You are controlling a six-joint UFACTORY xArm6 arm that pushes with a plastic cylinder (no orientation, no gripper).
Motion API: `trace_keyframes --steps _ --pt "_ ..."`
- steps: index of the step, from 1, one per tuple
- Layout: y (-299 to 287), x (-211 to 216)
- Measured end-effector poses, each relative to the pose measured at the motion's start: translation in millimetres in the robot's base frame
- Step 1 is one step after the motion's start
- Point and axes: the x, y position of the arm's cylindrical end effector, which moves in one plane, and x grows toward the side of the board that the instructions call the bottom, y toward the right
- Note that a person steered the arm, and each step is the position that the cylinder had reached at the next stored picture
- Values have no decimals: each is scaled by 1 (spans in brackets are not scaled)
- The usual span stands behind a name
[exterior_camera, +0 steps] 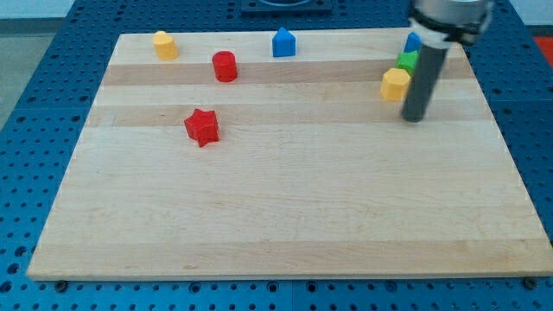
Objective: Separate the green star from the group of blocks
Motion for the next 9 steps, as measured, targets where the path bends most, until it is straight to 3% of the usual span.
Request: trace_keyframes --steps 2,4,9 --pt "68 -57" --pt "77 -116" --pt "37 -112"
